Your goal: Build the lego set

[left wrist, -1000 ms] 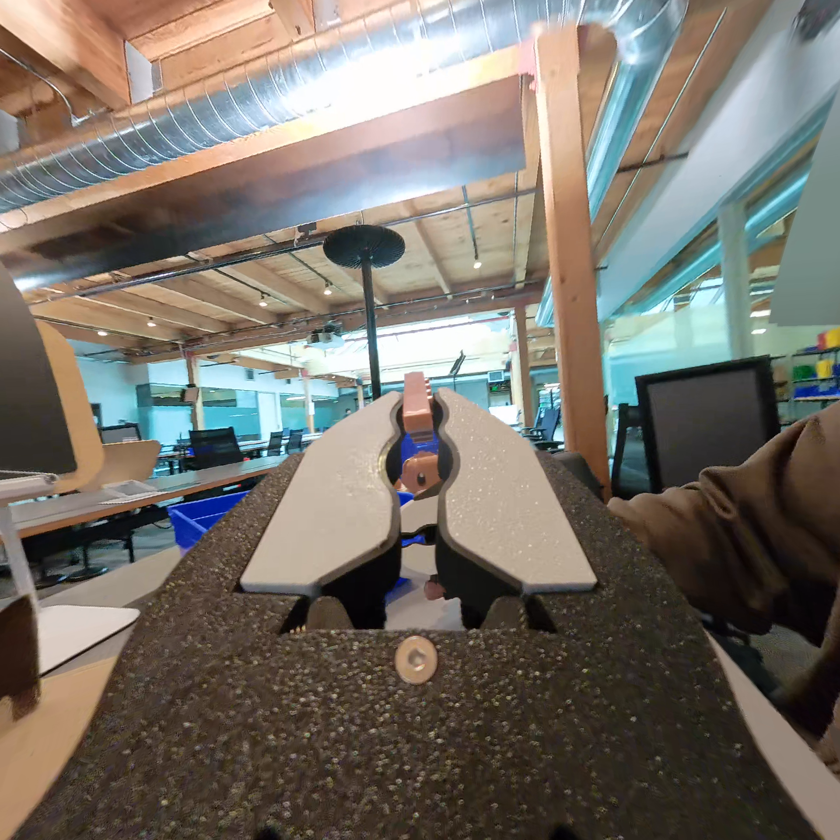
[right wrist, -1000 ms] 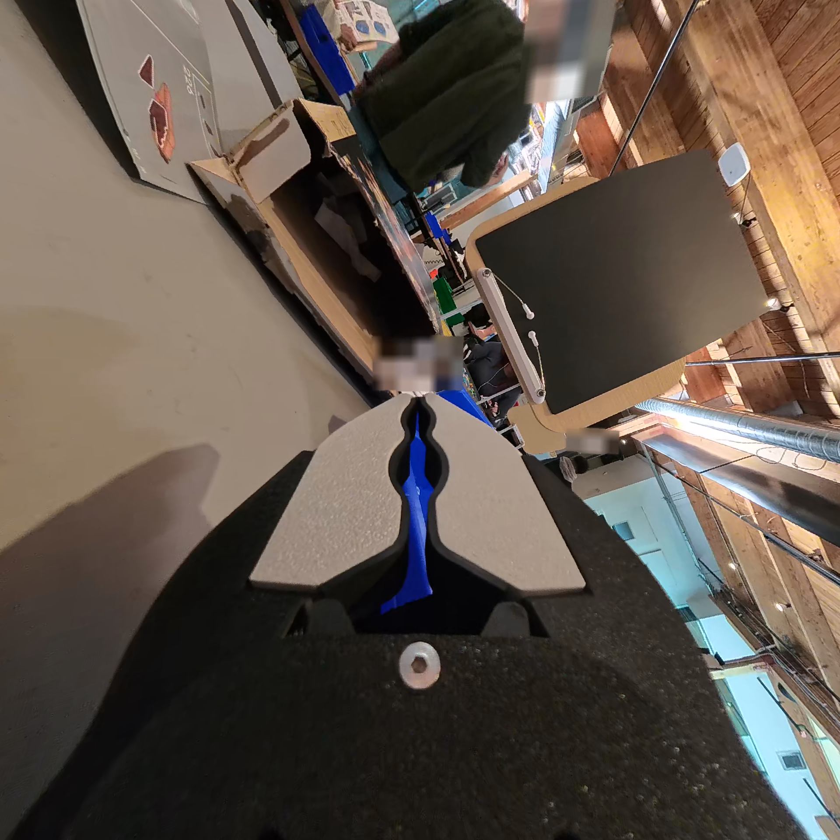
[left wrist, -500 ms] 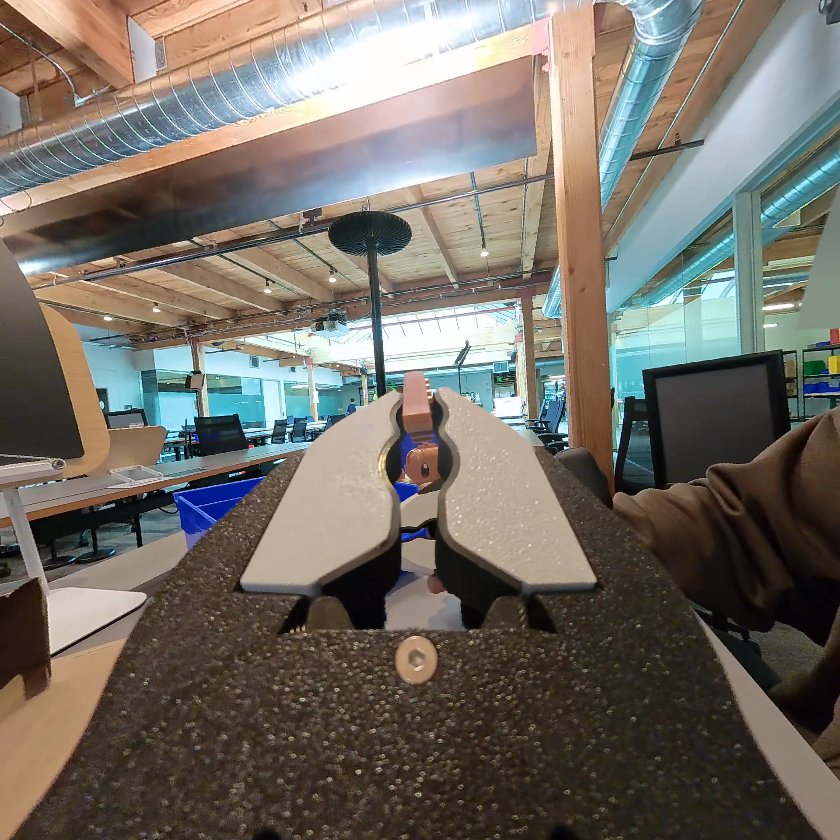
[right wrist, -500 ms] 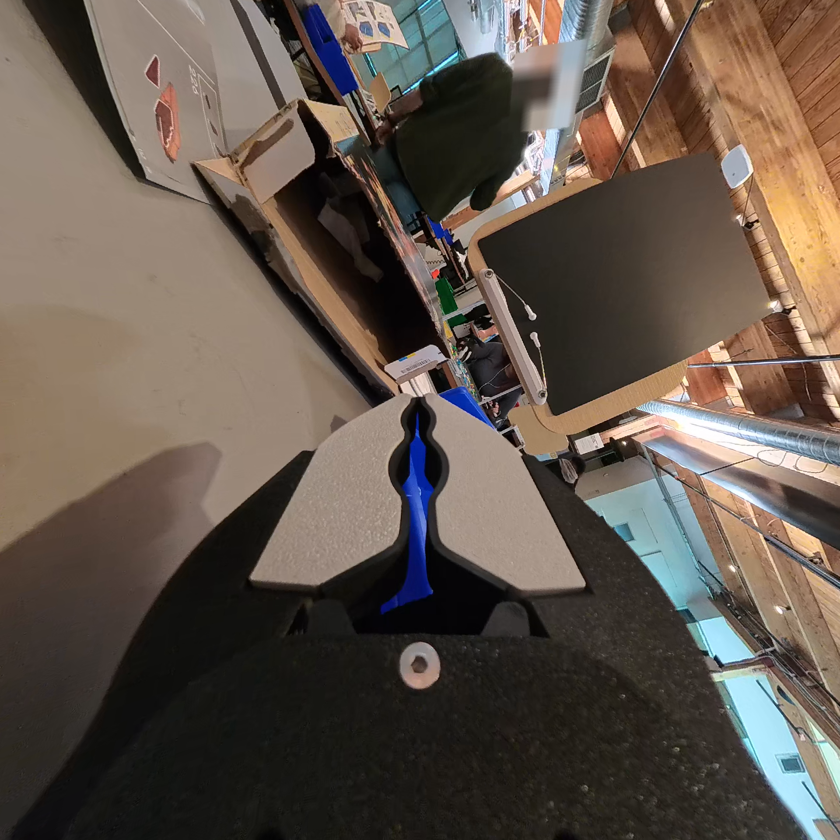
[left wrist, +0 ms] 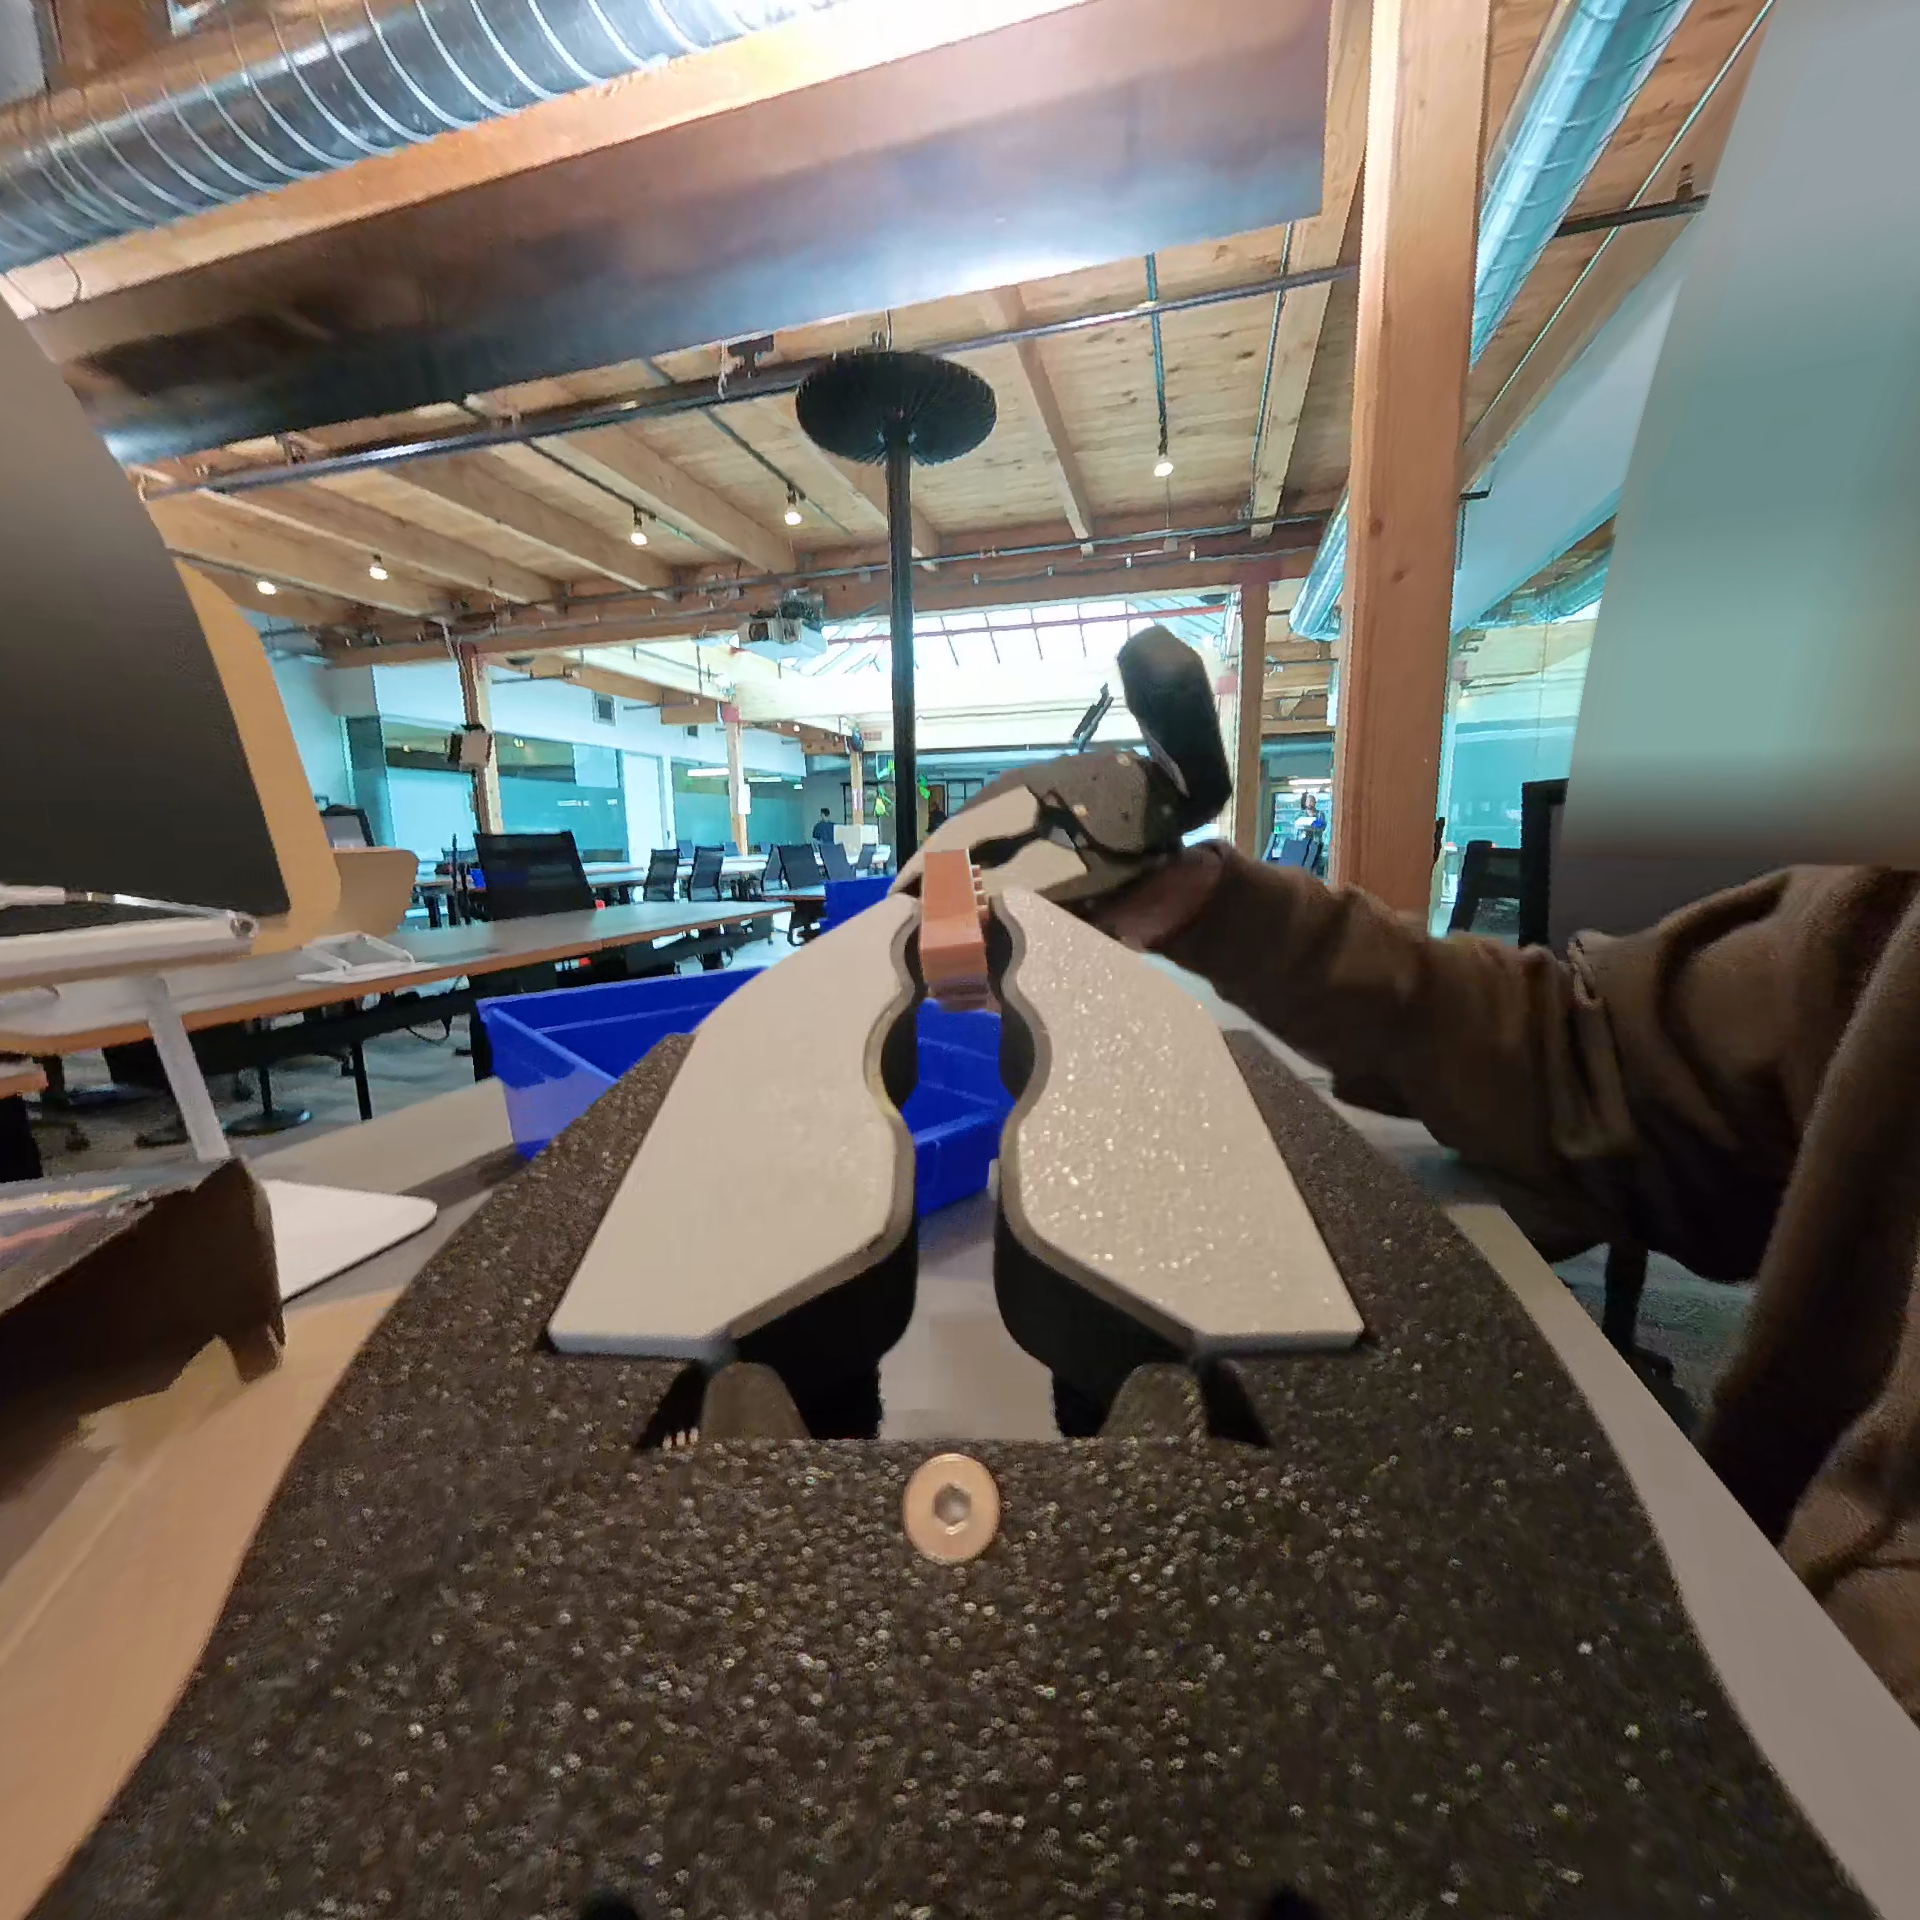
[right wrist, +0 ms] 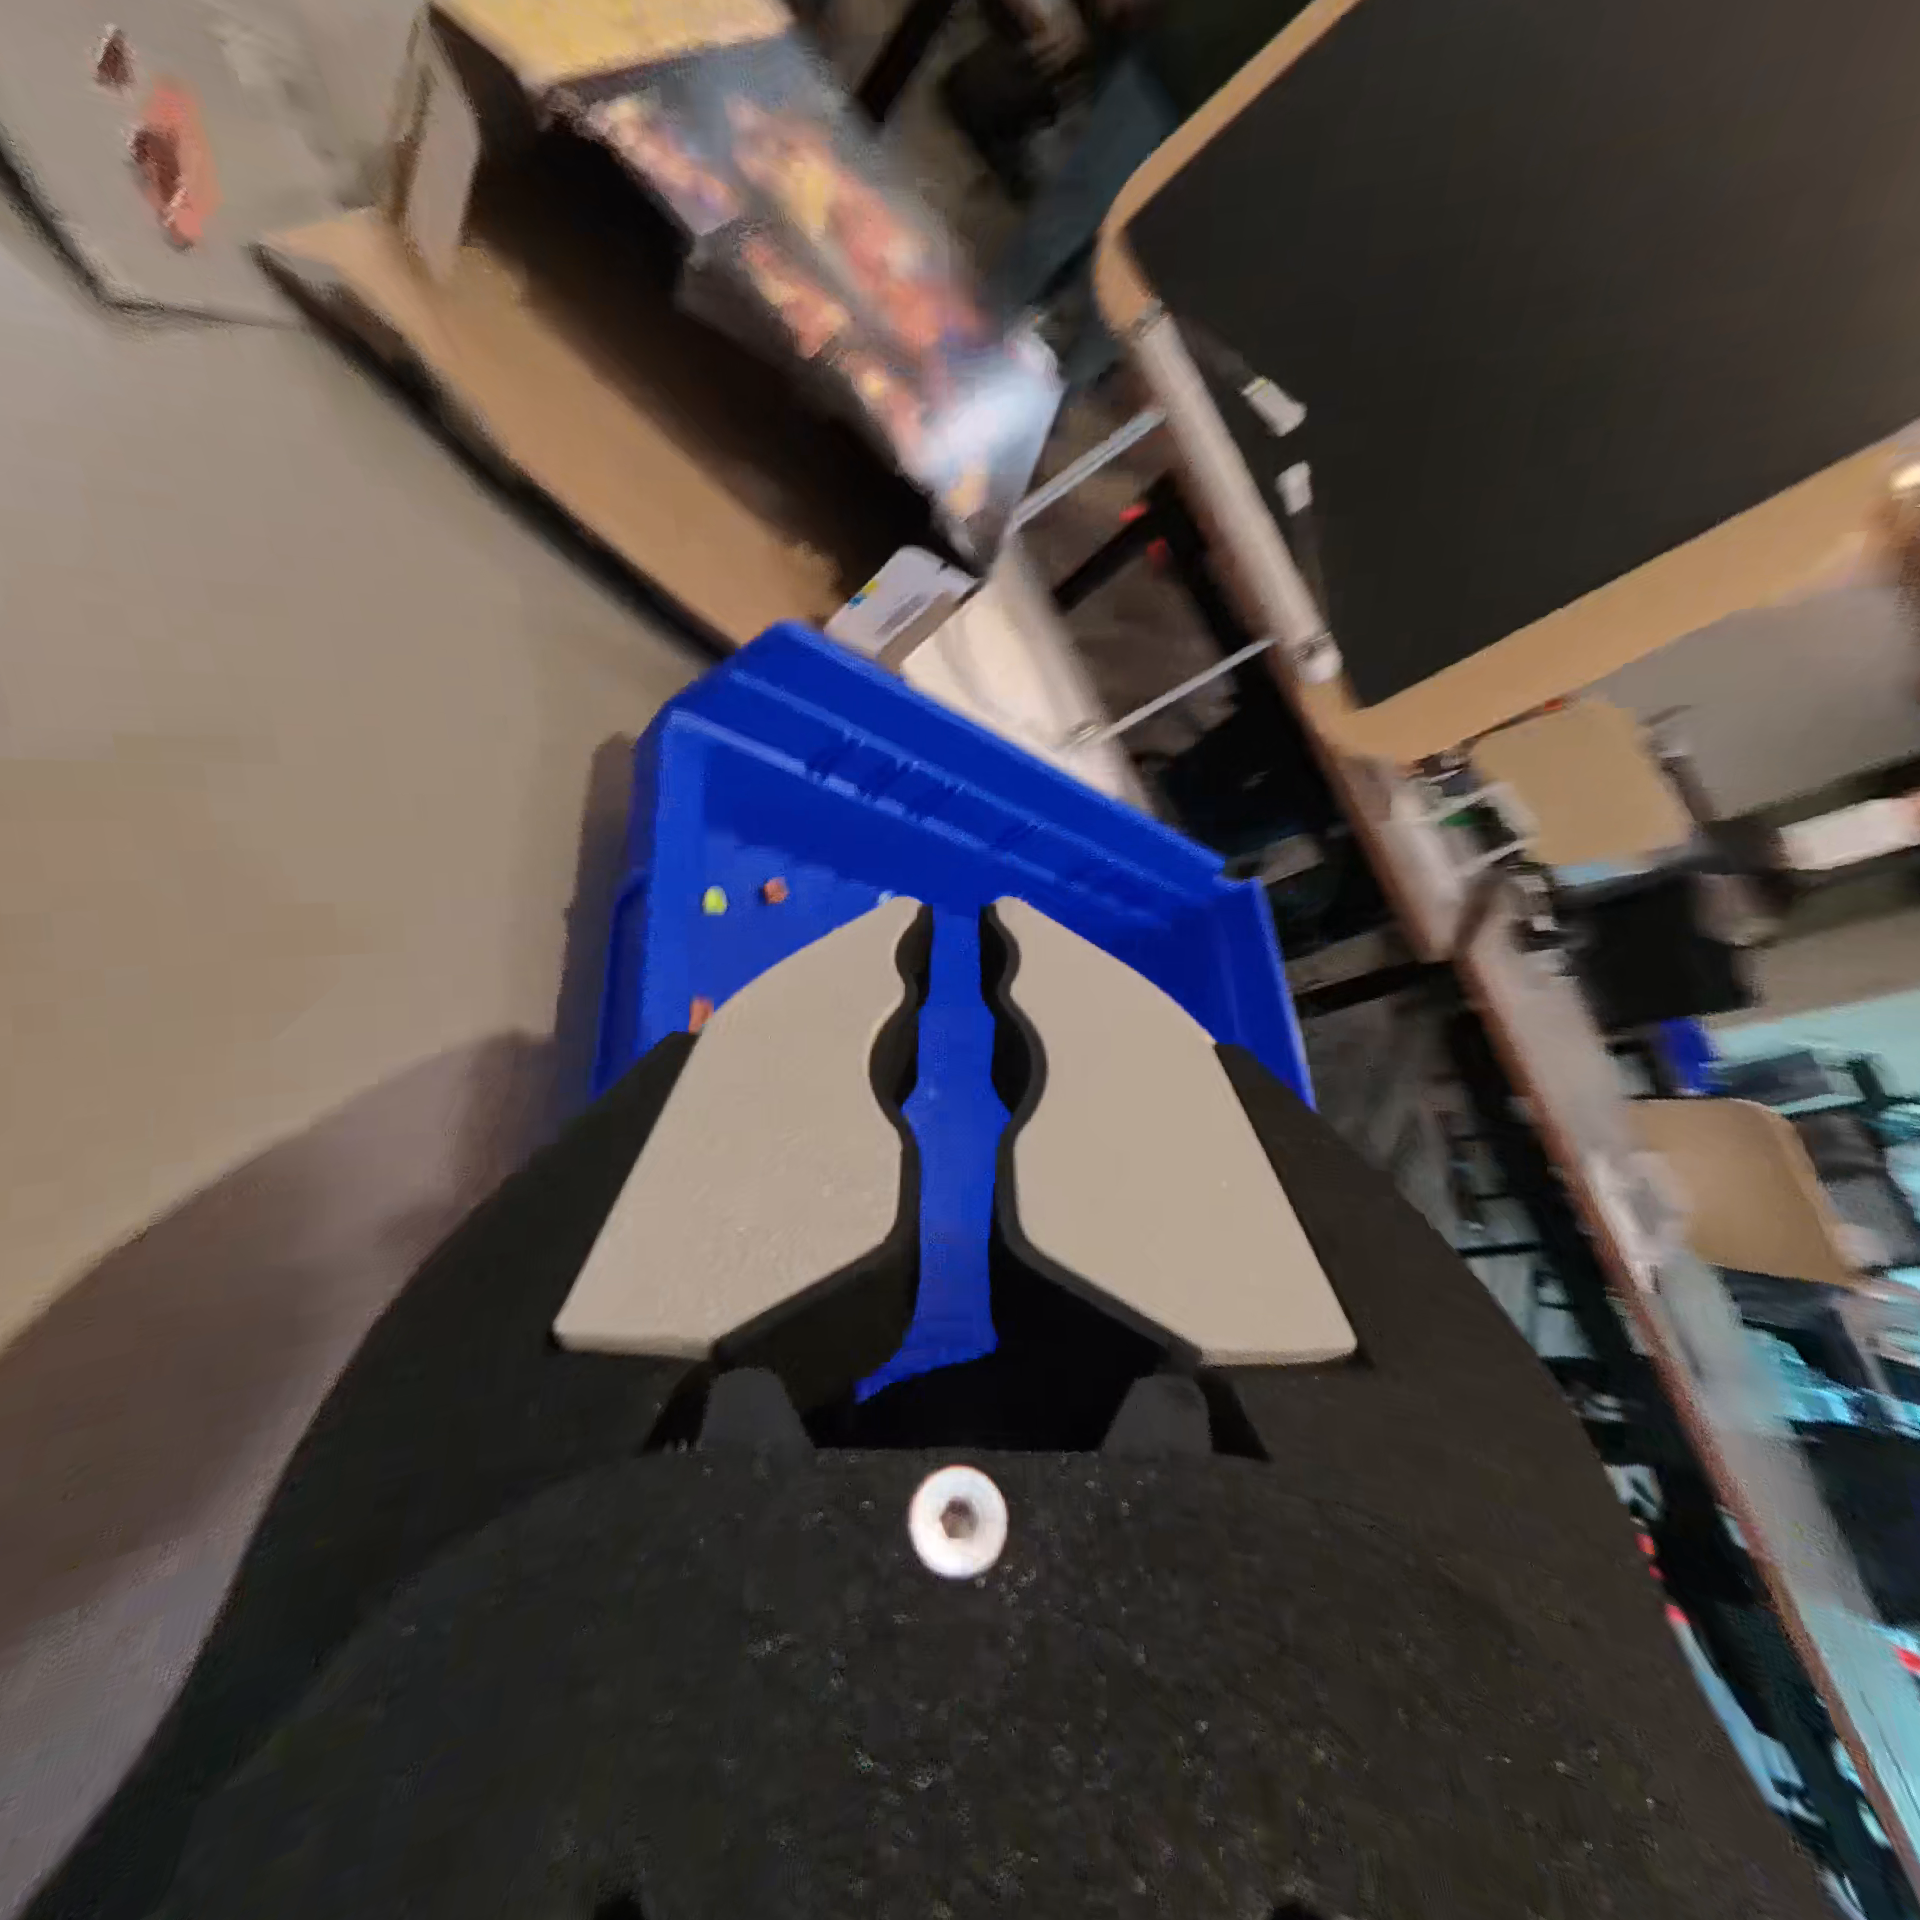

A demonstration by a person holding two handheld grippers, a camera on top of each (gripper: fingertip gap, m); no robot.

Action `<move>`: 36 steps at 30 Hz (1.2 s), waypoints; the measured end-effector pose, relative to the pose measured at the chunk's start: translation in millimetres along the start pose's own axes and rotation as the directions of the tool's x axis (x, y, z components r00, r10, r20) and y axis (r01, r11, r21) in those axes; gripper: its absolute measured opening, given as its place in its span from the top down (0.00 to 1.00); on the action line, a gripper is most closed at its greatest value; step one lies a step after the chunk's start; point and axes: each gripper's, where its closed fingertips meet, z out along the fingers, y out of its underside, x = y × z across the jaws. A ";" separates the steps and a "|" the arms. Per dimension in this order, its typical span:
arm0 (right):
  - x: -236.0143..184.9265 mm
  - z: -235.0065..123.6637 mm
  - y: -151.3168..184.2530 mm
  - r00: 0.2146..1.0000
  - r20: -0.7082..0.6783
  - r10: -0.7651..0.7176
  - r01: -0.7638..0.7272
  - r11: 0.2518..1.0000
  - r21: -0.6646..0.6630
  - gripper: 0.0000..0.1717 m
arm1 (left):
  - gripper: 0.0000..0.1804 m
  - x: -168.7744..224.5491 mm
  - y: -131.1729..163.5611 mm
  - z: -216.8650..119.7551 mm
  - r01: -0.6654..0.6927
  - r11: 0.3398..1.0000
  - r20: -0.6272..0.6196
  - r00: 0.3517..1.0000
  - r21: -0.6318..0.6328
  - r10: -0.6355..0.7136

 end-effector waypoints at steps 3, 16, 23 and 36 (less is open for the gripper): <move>6.0 11.6 24.4 0.983 0.181 -0.034 0.056 0.992 -0.116 0.92 | 0.95 -9.1 8.2 -3.4 0.057 0.998 0.007 0.998 -0.021 -0.057; -39.7 69.4 85.8 0.763 0.646 -0.019 0.320 0.879 -0.352 0.88 | 0.94 -22.1 46.8 1.1 0.202 0.976 -0.001 0.979 -0.086 -0.203; -59.6 70.9 96.4 0.715 0.696 0.066 0.307 0.865 -0.397 0.87 | 0.94 -22.9 50.1 -1.4 0.223 0.970 0.003 0.975 -0.093 -0.224; -89.1 40.8 73.0 0.717 0.664 0.213 0.167 0.872 -0.460 0.84 | 0.95 -10.1 50.7 3.9 0.175 0.978 -0.022 0.984 -0.113 -0.179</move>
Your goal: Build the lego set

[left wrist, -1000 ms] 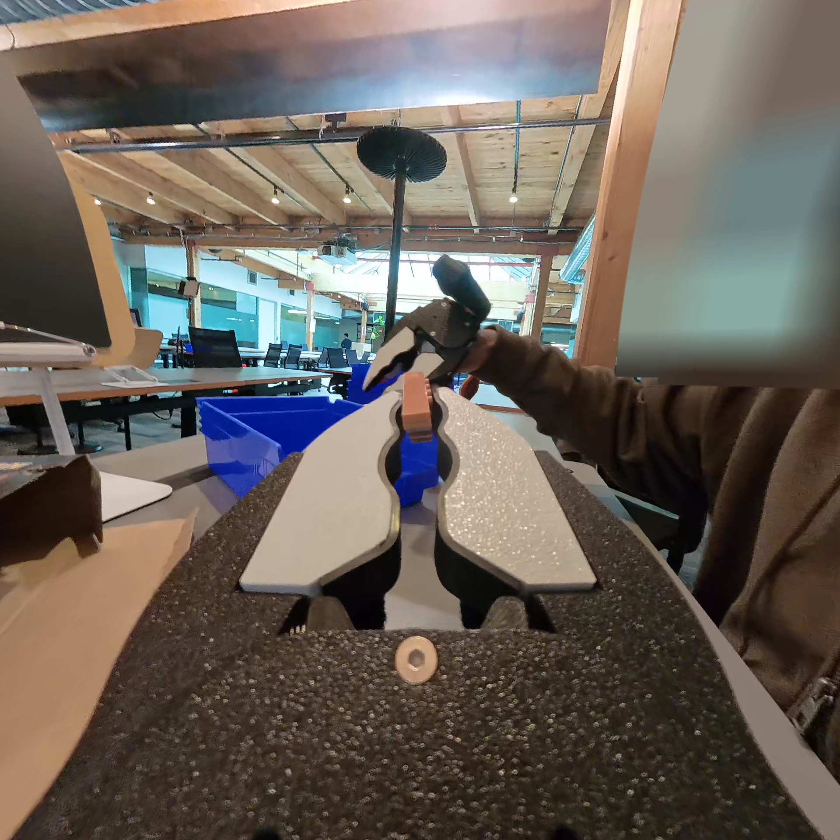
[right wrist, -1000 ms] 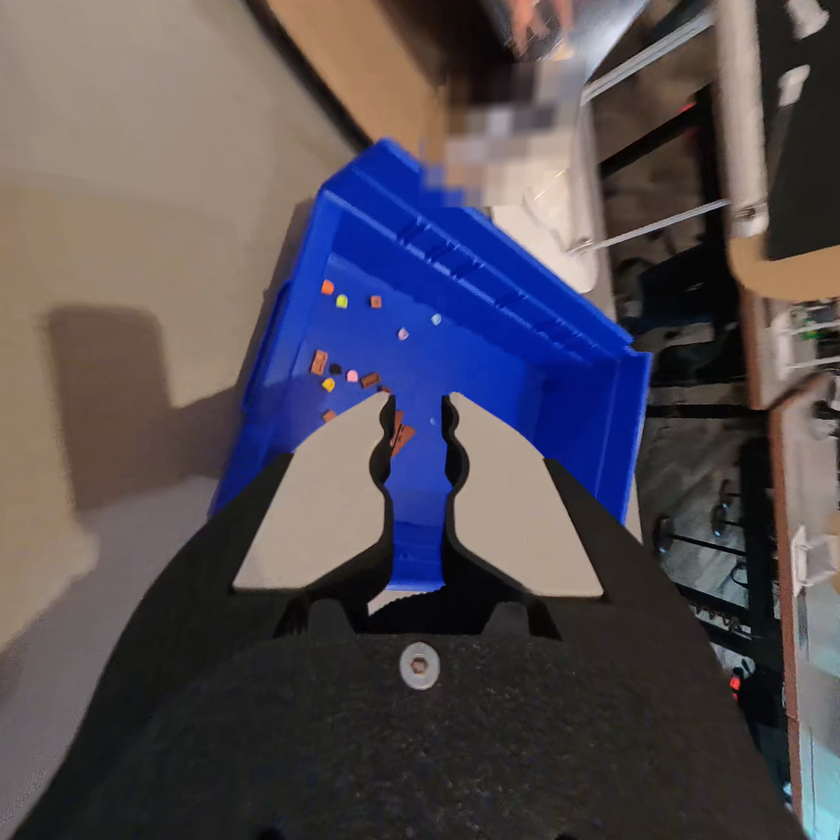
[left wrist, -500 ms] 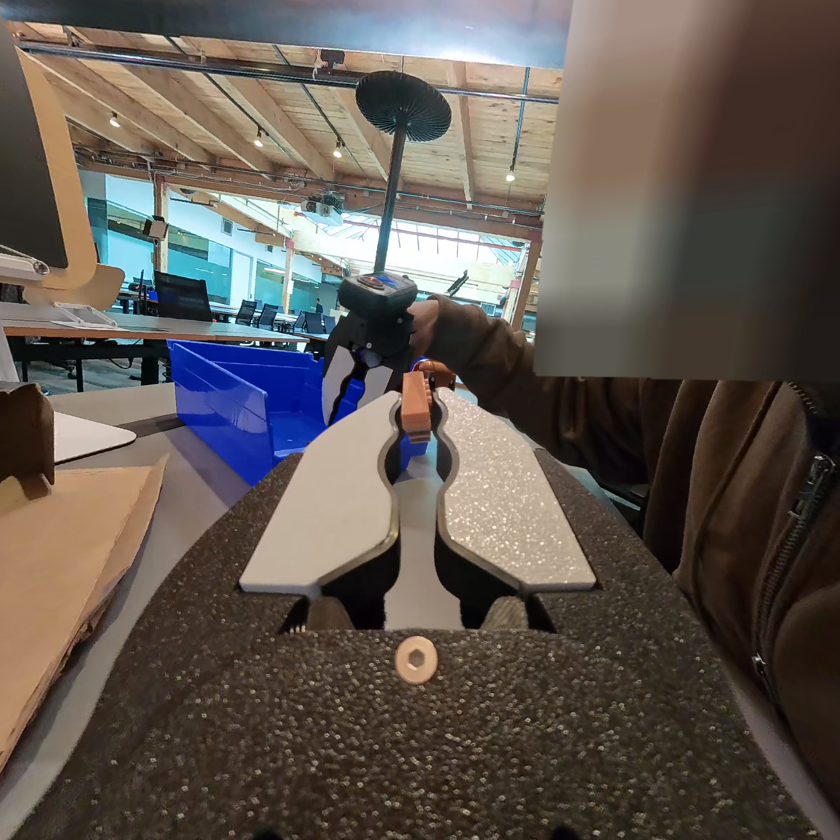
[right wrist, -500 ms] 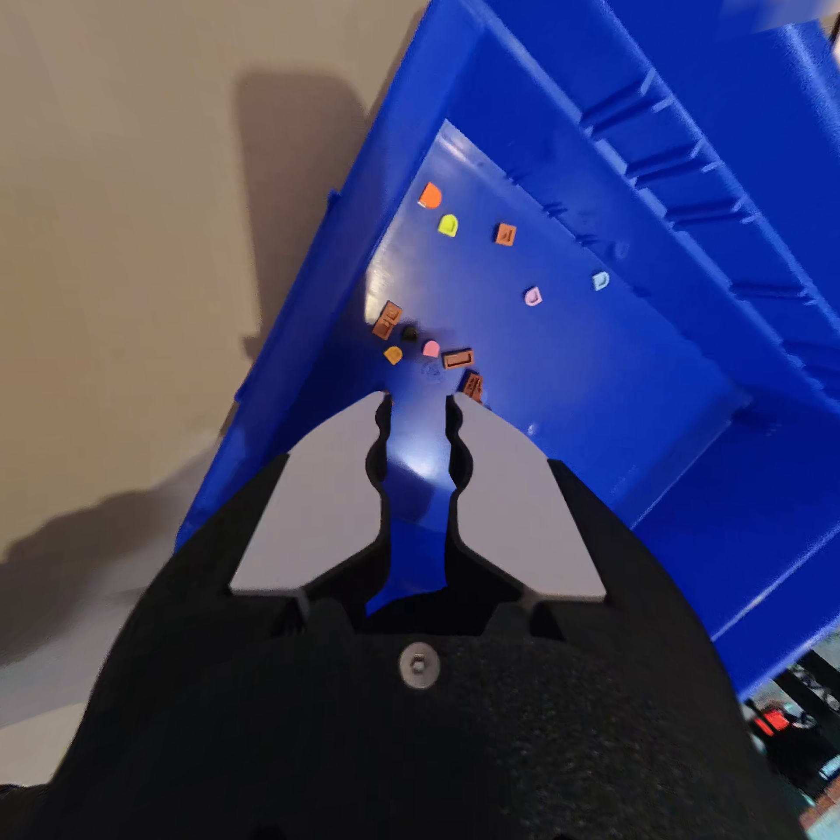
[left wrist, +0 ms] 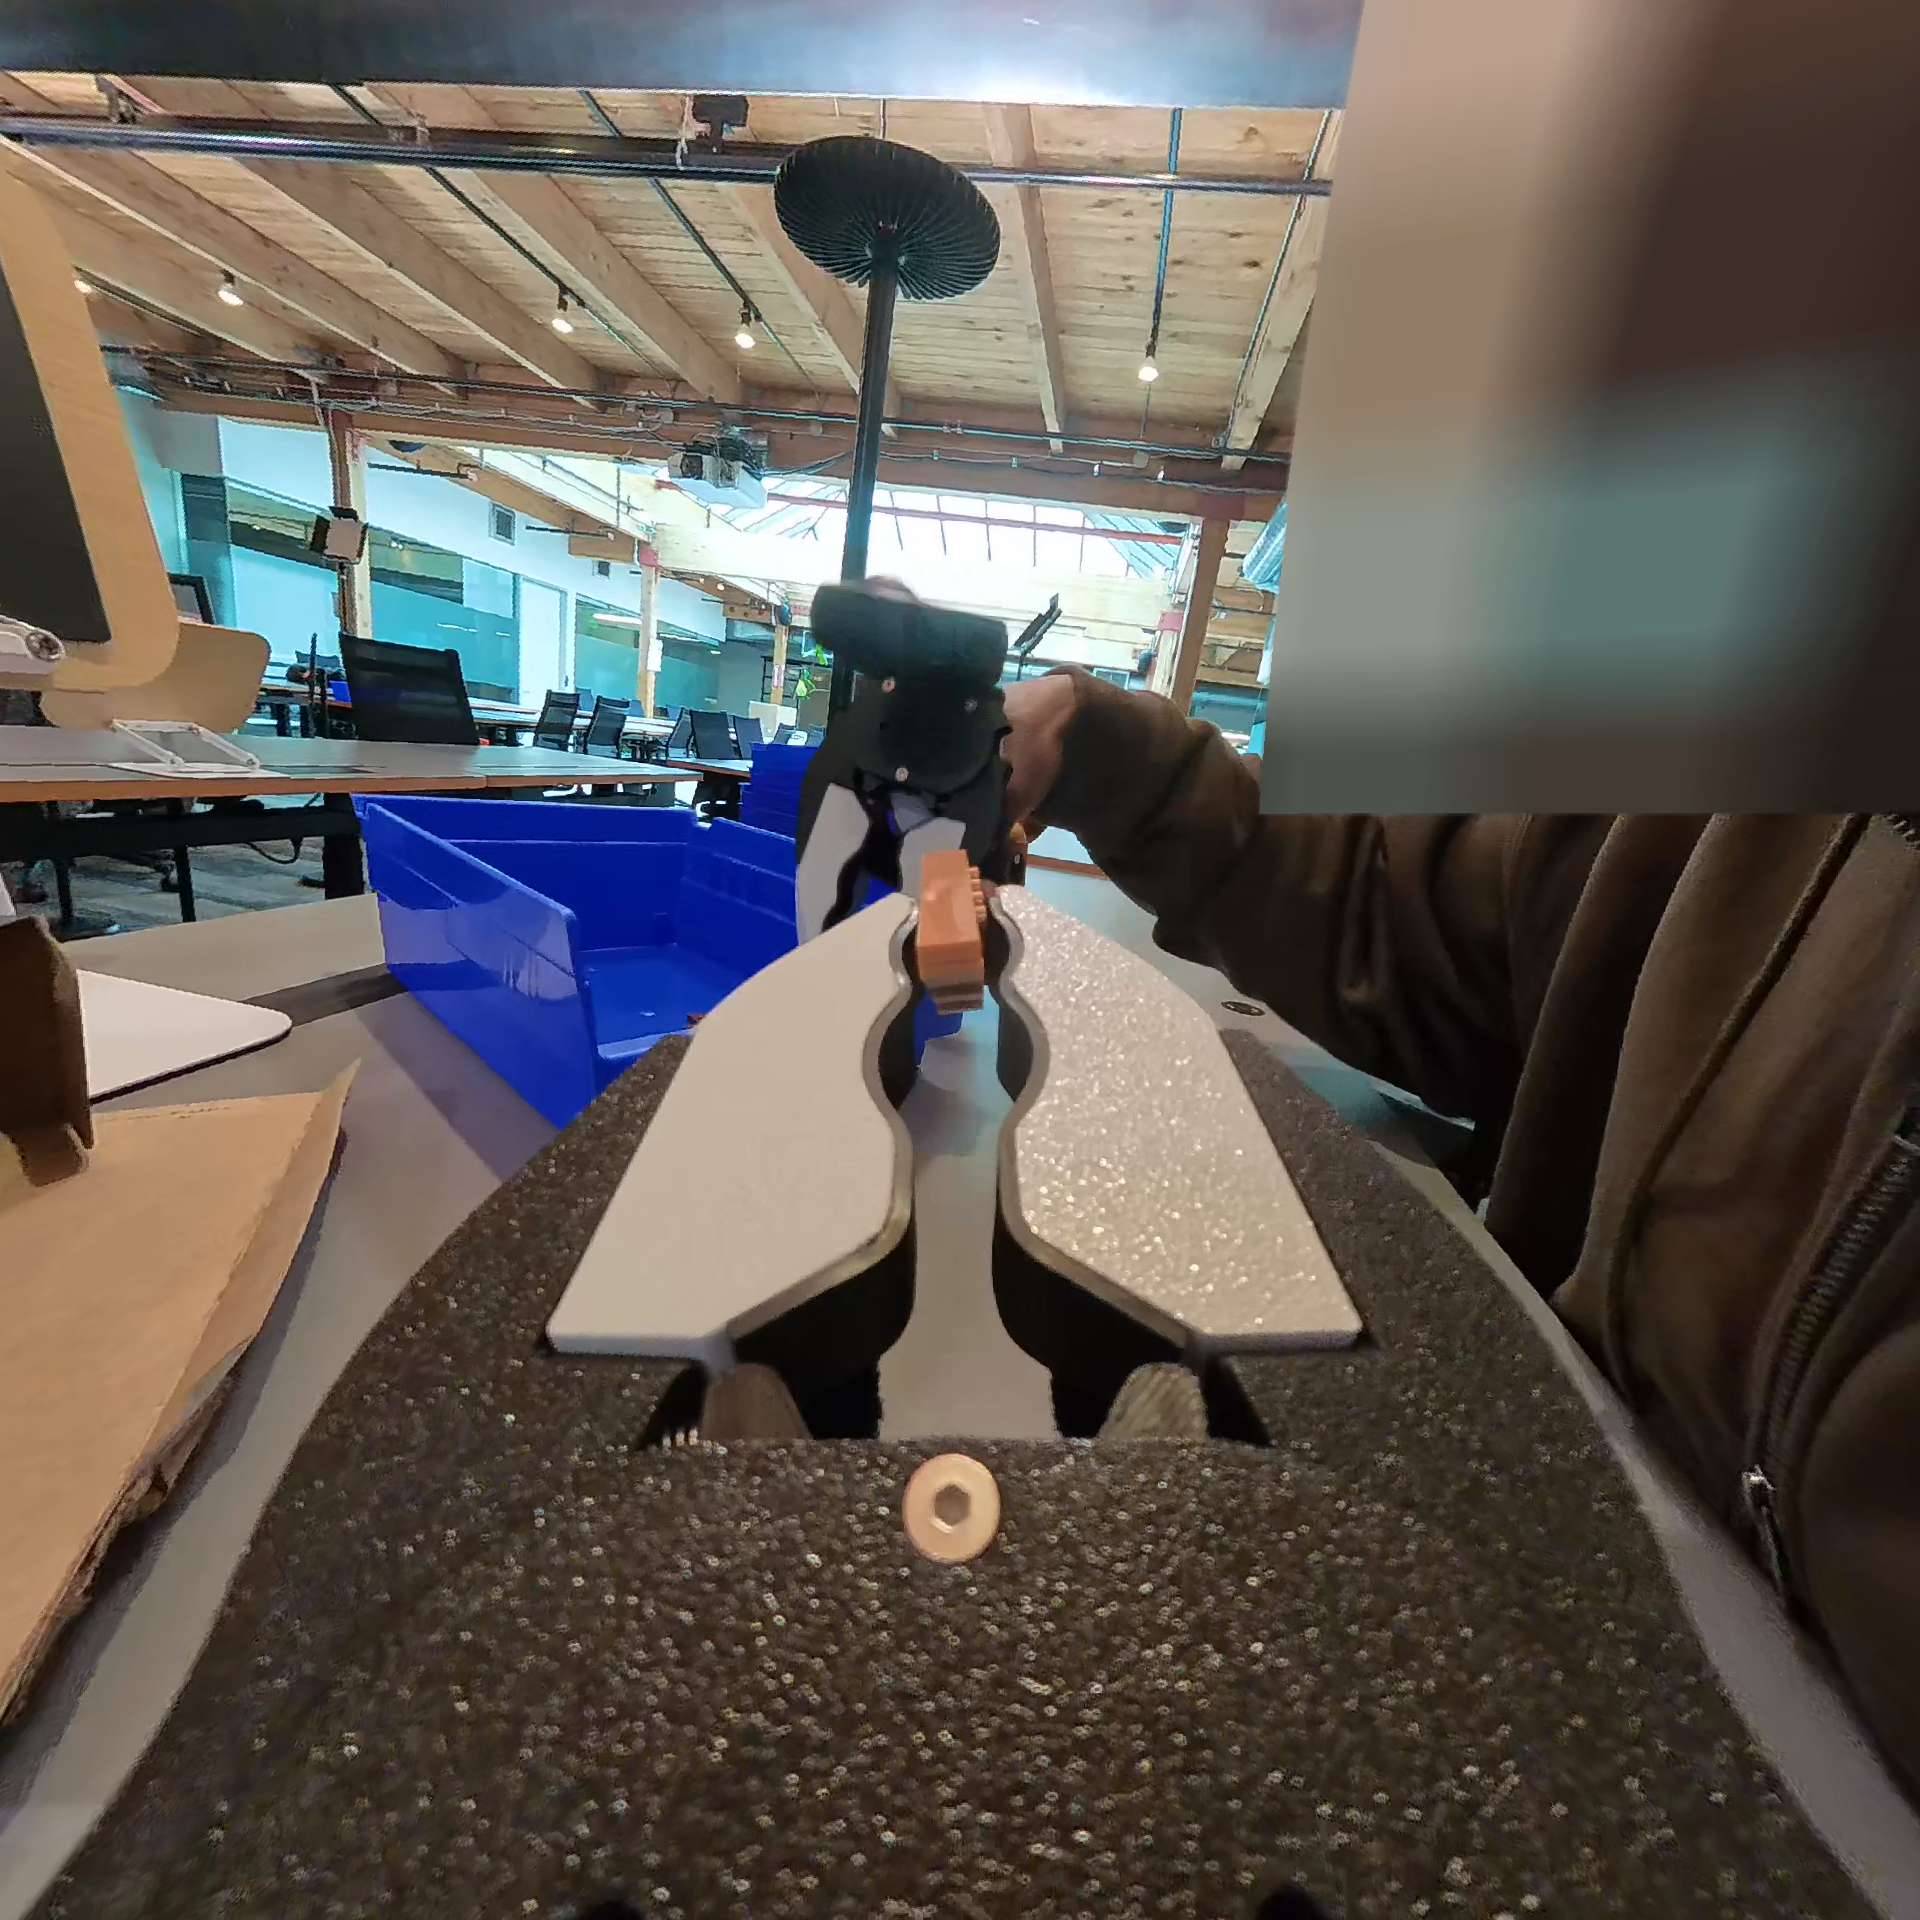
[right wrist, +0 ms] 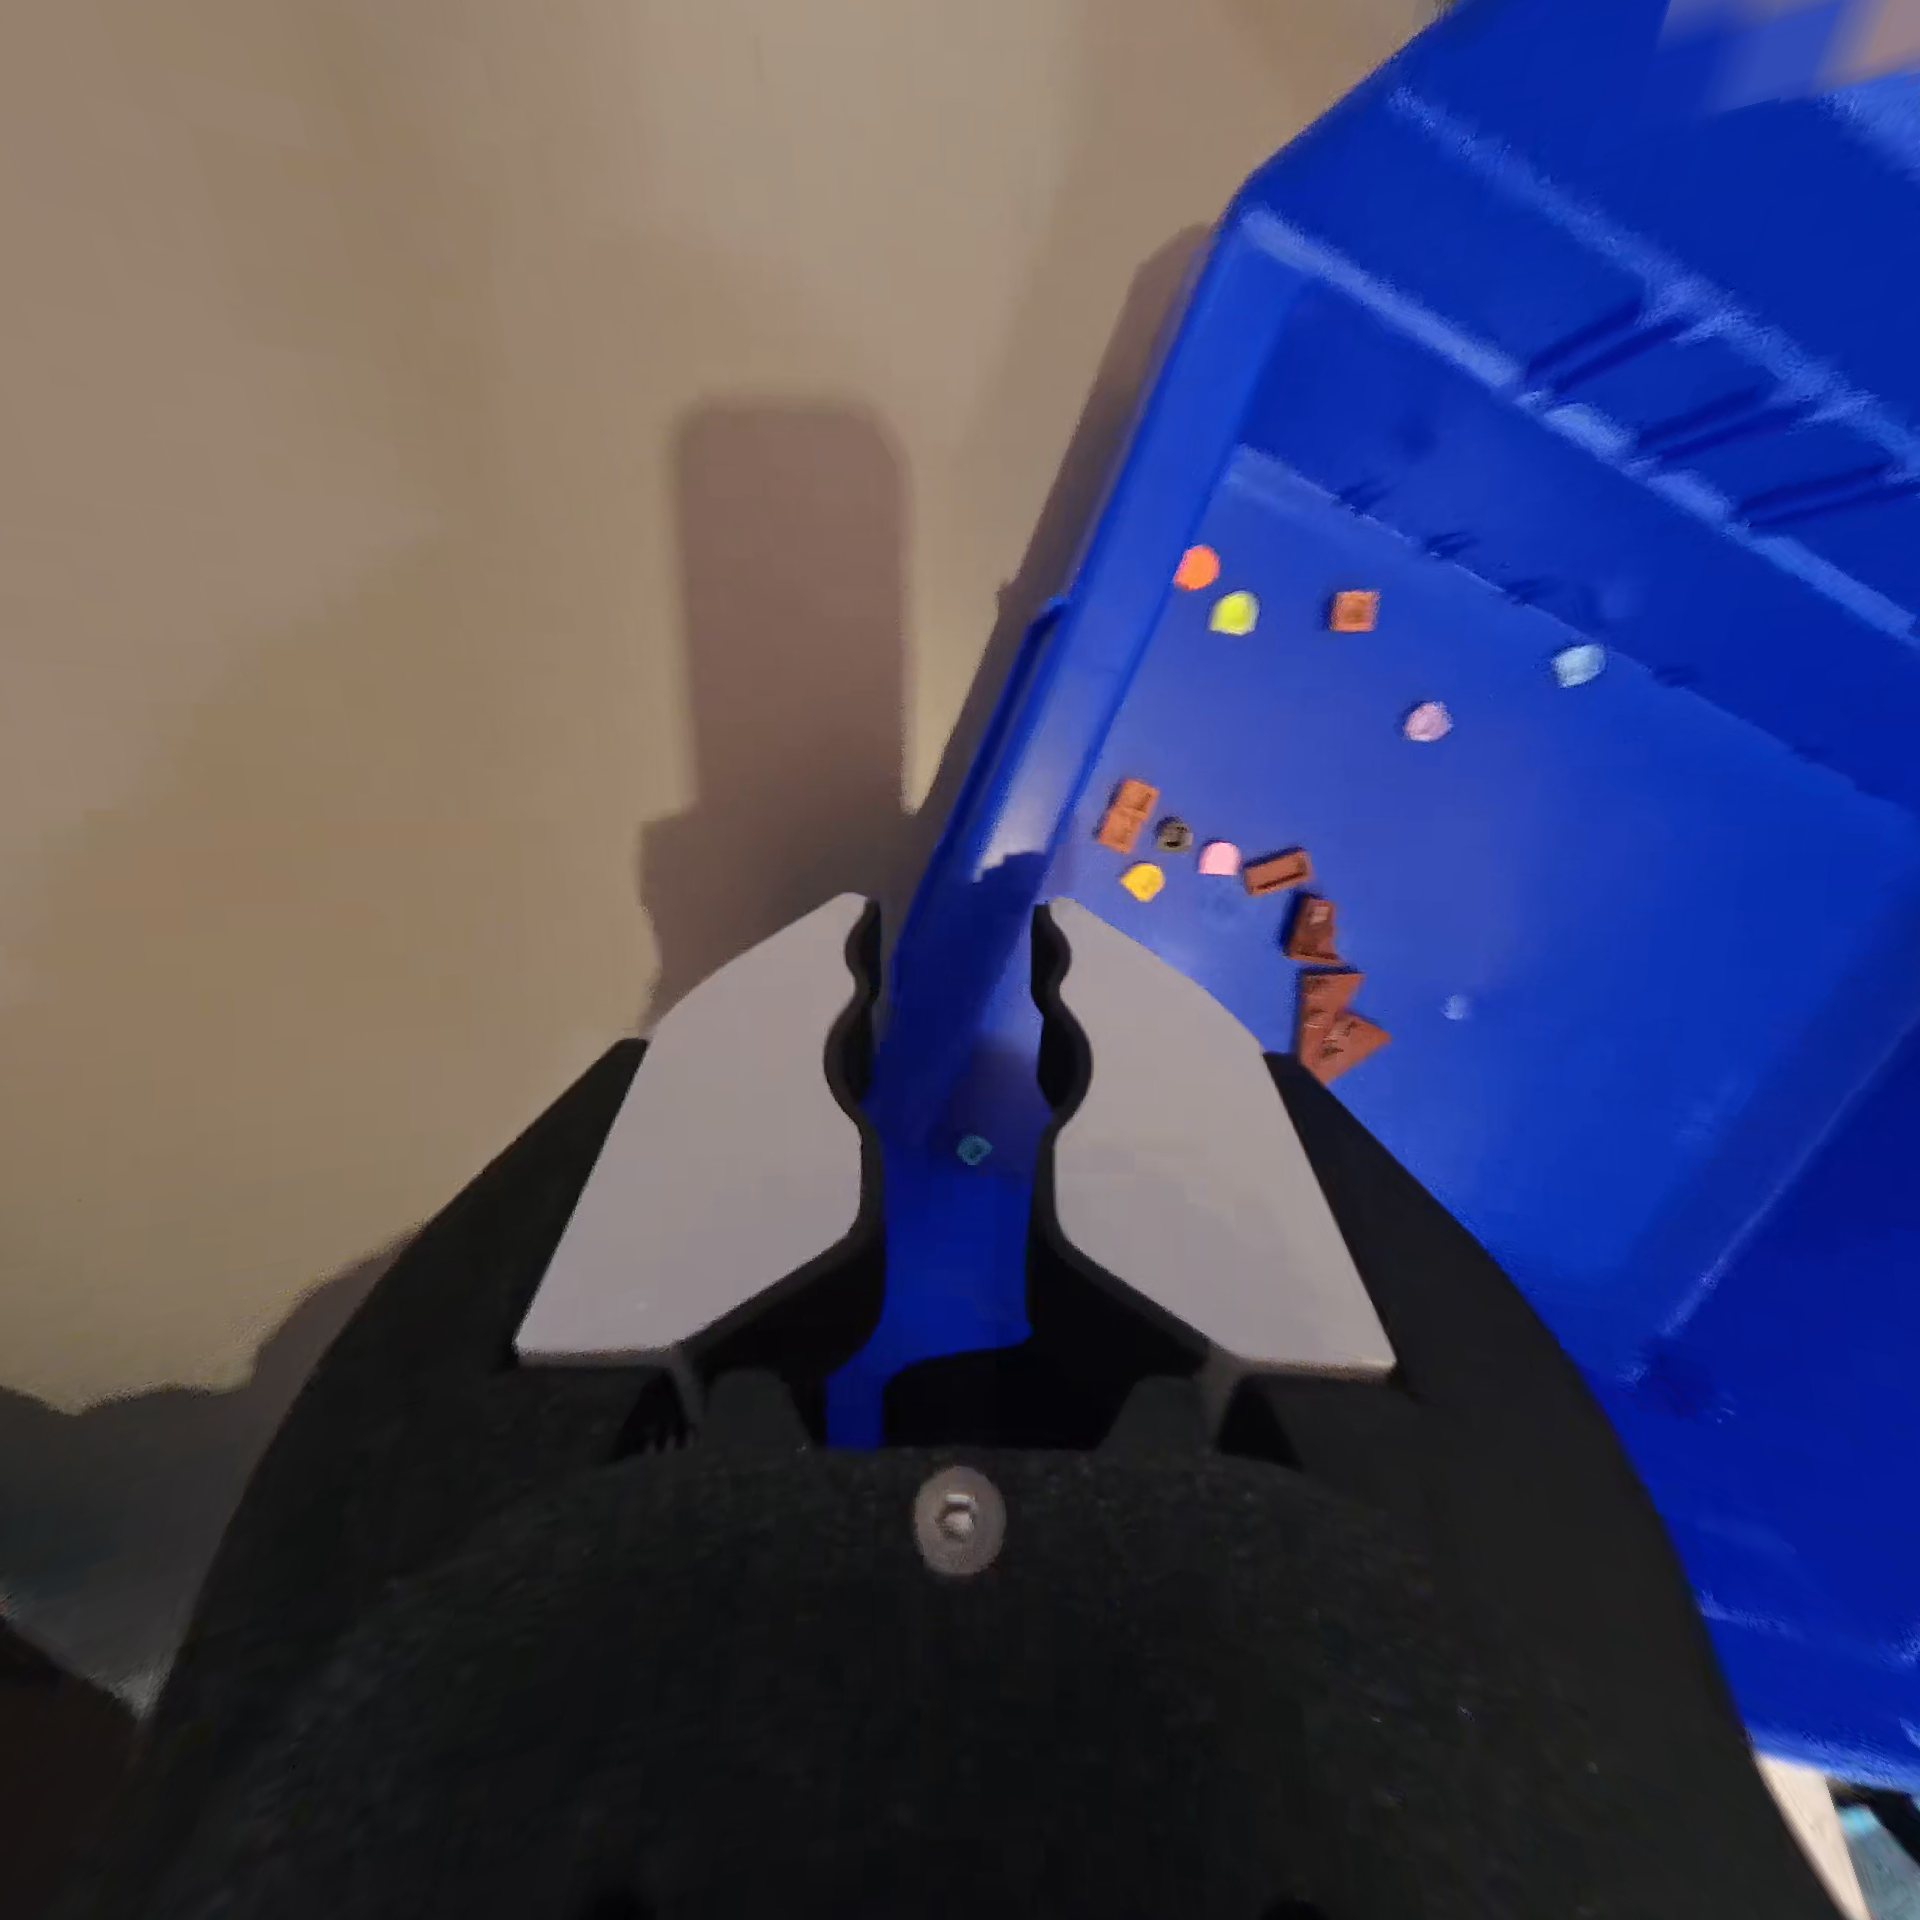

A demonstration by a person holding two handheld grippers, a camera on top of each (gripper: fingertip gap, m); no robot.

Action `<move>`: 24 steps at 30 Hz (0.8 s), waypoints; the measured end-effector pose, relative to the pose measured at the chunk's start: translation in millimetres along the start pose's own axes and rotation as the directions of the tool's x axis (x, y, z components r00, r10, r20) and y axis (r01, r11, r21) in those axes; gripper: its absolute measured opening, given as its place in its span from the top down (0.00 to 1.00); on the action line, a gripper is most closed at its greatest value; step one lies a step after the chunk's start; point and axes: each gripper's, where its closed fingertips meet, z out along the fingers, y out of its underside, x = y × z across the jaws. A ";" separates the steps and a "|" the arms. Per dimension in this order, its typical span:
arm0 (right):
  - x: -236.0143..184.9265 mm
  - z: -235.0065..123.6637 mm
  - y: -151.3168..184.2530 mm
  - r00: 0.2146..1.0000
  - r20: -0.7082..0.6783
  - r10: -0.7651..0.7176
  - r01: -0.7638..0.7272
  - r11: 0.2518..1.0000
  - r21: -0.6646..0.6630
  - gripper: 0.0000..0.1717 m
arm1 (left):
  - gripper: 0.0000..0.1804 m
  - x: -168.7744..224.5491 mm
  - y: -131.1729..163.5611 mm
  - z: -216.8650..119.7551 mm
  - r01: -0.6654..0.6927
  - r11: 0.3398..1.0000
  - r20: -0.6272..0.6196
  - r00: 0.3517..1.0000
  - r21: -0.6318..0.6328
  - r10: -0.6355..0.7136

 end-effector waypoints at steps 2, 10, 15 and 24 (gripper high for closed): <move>1.0 13.0 7.5 0.999 -0.047 -0.017 0.012 0.994 -0.107 0.83 | 0.95 1.8 -0.5 0.1 -0.014 1.000 -0.001 1.000 -0.002 0.014; -82.2 11.9 -14.3 0.991 0.077 -0.110 0.117 0.989 -0.093 0.86 | 0.95 1.8 -4.2 -3.5 -0.019 1.000 0.009 1.000 0.008 0.019; -149.4 -16.5 -23.8 0.958 0.180 -0.222 0.222 0.975 0.022 0.85 | 0.95 1.7 -16.2 -8.4 -0.004 0.999 0.013 1.000 0.055 0.003; -138.6 -15.1 -19.5 0.946 0.208 -0.249 0.241 0.969 0.062 0.86 | 0.95 2.4 -20.4 -9.7 0.002 0.998 0.014 1.000 0.068 -0.003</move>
